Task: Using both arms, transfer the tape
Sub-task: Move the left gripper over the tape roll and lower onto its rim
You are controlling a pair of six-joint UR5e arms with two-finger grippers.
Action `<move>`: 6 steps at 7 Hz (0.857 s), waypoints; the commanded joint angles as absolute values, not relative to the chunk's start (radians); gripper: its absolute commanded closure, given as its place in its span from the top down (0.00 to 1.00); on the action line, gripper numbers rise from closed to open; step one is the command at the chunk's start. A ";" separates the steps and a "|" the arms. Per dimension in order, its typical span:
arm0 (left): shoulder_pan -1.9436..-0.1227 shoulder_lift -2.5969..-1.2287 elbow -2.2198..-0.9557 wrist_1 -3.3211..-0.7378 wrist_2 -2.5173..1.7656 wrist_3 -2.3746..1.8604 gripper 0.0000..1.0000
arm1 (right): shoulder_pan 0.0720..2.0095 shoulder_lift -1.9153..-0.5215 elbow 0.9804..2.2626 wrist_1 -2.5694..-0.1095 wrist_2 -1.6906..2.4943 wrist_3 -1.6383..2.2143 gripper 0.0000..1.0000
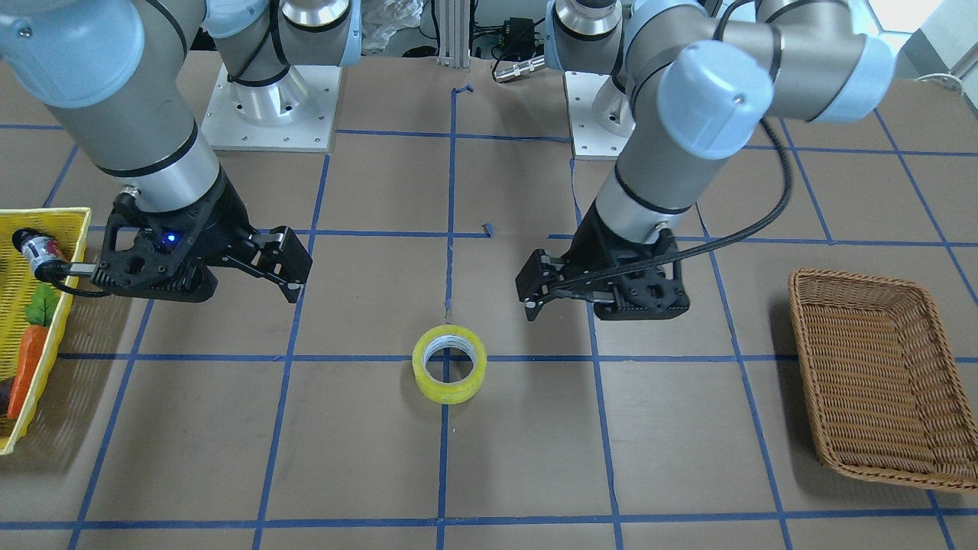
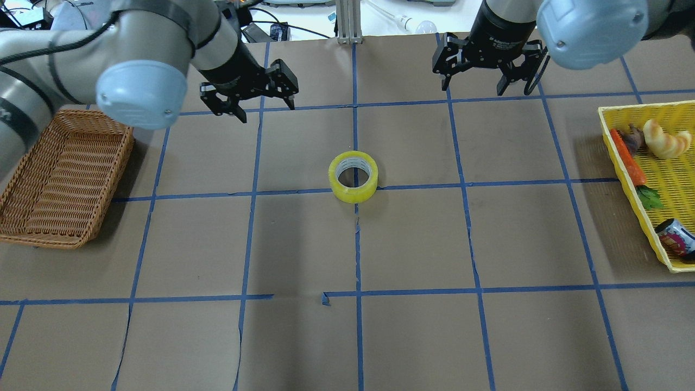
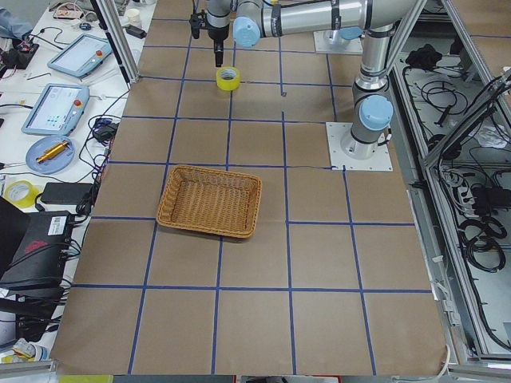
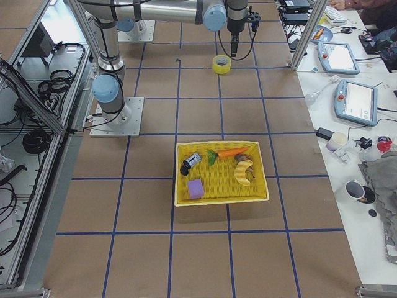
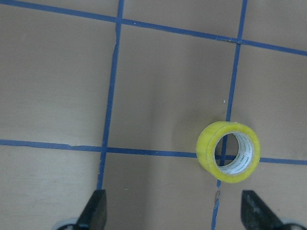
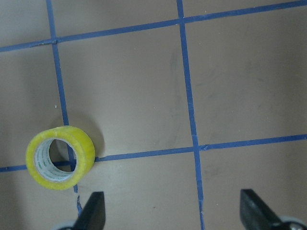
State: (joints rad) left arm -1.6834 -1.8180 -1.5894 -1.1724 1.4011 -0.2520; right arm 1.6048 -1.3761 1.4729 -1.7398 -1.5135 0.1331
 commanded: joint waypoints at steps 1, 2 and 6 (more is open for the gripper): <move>-1.749 -1.896 -1.615 -1.105 1.434 -0.285 1.00 | 1.605 -1.396 1.486 -1.721 -1.508 0.109 1.00; -1.773 -1.905 -1.634 -1.100 1.446 -0.284 1.00 | 1.605 -1.399 1.491 -1.721 -1.503 0.109 1.00; -1.779 -1.945 -1.657 -1.046 1.453 -0.288 1.00 | 1.605 -1.411 1.512 -1.726 -1.511 0.109 1.00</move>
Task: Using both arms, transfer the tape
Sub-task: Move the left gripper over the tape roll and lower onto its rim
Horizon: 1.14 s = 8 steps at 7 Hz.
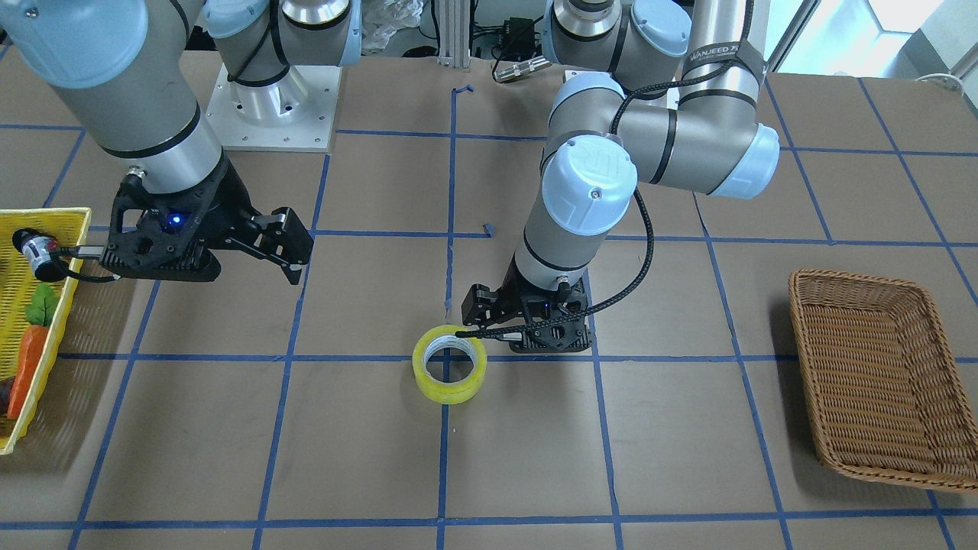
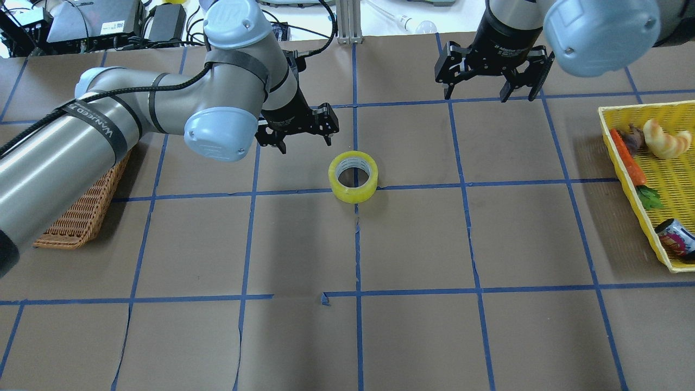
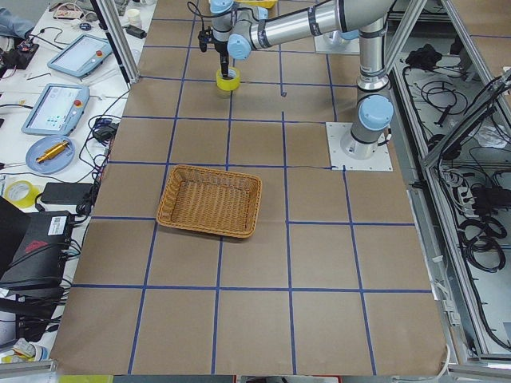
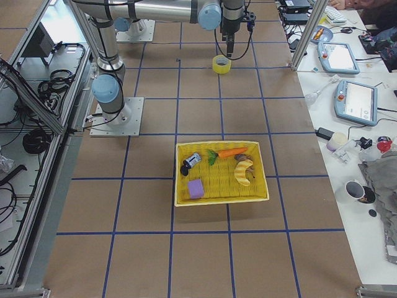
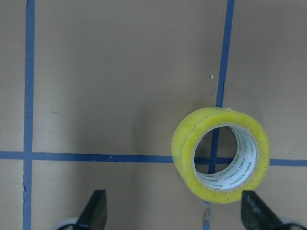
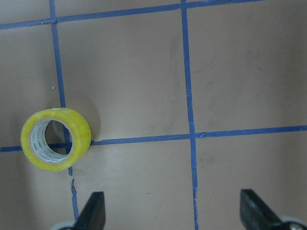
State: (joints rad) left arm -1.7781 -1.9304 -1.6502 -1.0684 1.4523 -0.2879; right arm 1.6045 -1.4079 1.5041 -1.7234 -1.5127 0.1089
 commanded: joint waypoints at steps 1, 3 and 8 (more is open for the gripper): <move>-1.781 -1.959 -1.663 -1.029 1.453 -0.281 1.00 | 1.605 -1.416 1.517 -1.729 -1.516 0.107 1.00; -1.786 -1.968 -1.684 -1.025 1.445 -0.281 0.91 | 1.606 -1.416 1.519 -1.730 -1.503 0.109 1.00; -1.835 -2.086 -1.681 -0.829 1.440 -0.293 0.91 | 1.608 -1.424 1.542 -1.741 -1.506 0.107 1.00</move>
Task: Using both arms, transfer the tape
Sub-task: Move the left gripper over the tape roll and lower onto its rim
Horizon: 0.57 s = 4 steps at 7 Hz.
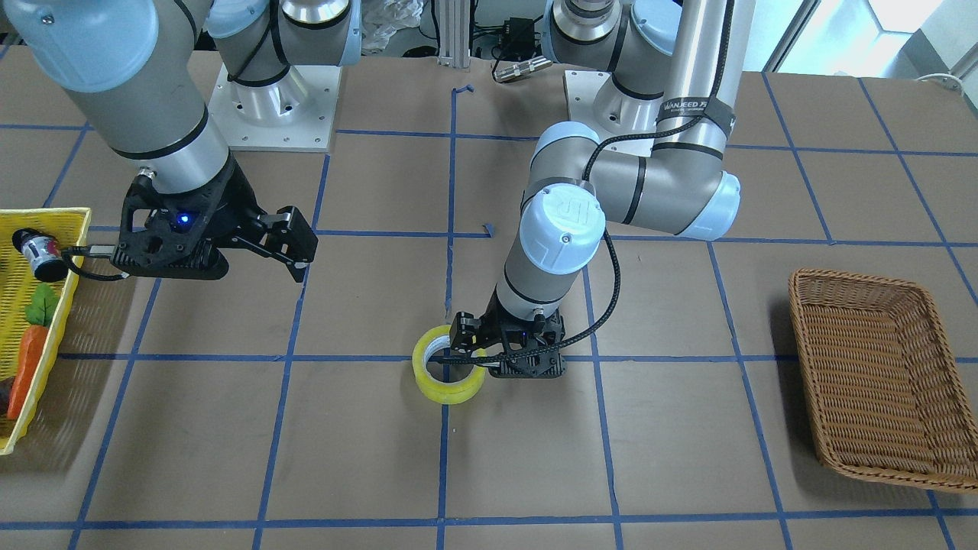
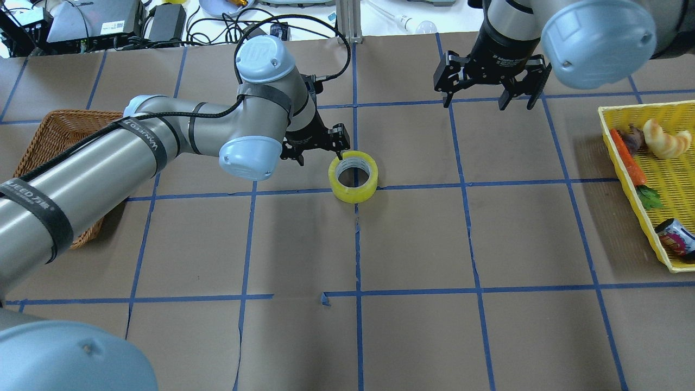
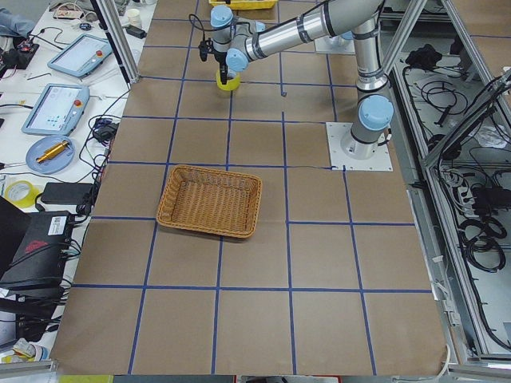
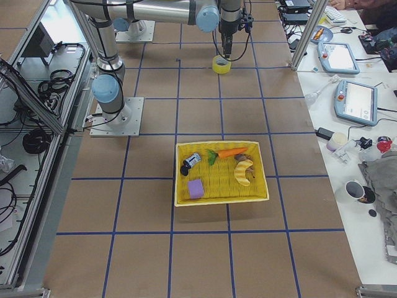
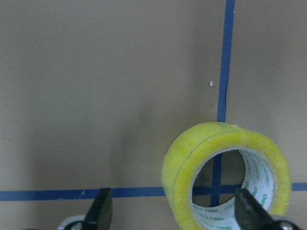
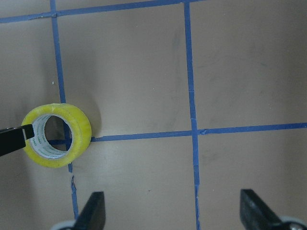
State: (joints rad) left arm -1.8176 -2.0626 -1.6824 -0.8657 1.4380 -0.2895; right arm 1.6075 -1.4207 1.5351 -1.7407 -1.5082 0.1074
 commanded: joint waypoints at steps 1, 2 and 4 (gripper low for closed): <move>-1.839 -2.103 -1.684 -0.796 1.439 -0.325 0.81 | 1.608 -1.422 1.545 -1.741 -1.506 0.109 1.00; -1.841 -2.109 -1.686 -0.798 1.439 -0.322 0.72 | 1.608 -1.424 1.548 -1.741 -1.511 0.107 1.00; -1.841 -2.115 -1.689 -0.804 1.436 -0.310 0.12 | 1.608 -1.427 1.548 -1.741 -1.509 0.107 1.00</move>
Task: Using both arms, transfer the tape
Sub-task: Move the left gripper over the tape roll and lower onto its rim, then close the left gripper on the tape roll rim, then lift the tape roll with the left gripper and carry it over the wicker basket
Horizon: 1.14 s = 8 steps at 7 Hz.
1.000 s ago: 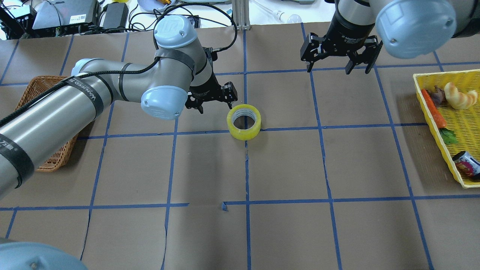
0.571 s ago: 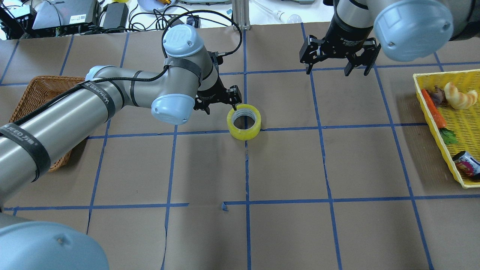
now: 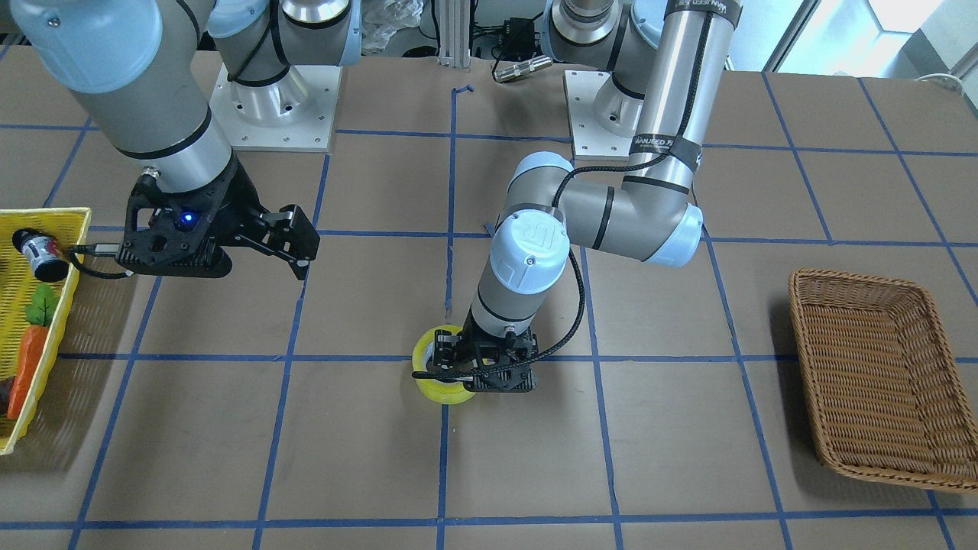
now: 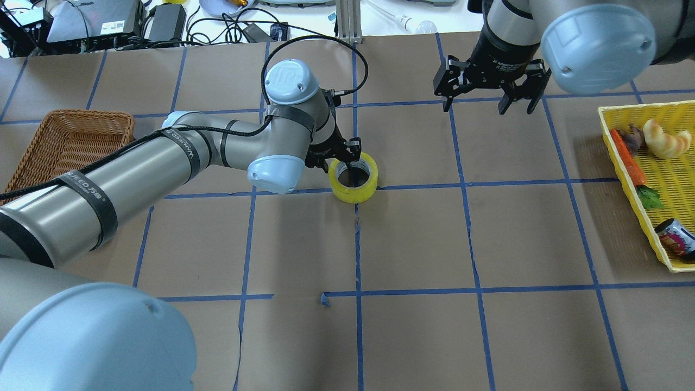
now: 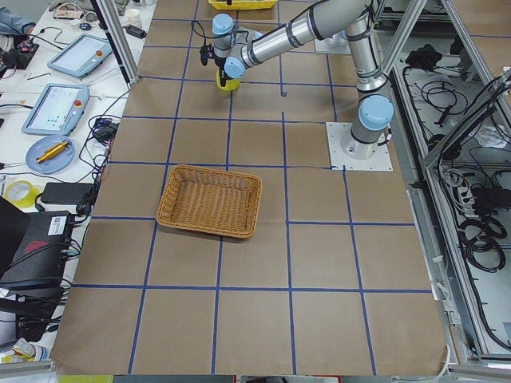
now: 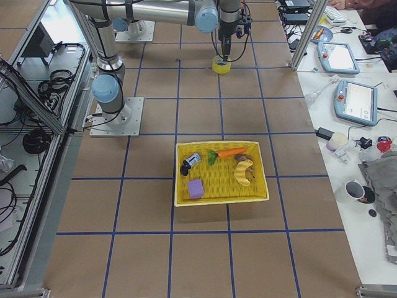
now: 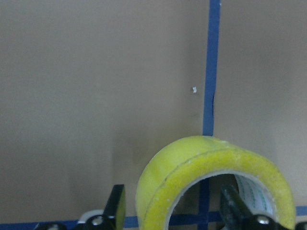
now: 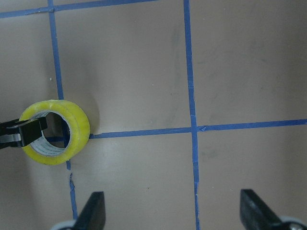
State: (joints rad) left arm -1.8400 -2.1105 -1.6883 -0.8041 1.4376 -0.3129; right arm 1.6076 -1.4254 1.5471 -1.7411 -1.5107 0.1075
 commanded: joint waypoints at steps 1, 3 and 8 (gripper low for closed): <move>-1.838 -2.109 -1.683 -0.804 1.443 -0.298 0.04 | 1.608 -1.427 1.548 -1.743 -1.512 0.107 1.00; -1.804 -2.067 -1.677 -0.856 1.454 -0.244 0.01 | 1.608 -1.428 1.557 -1.743 -1.513 0.107 1.00; -1.314 -1.890 -1.565 -1.253 1.489 0.328 0.01 | 1.606 -1.440 1.591 -1.767 -1.517 0.113 1.00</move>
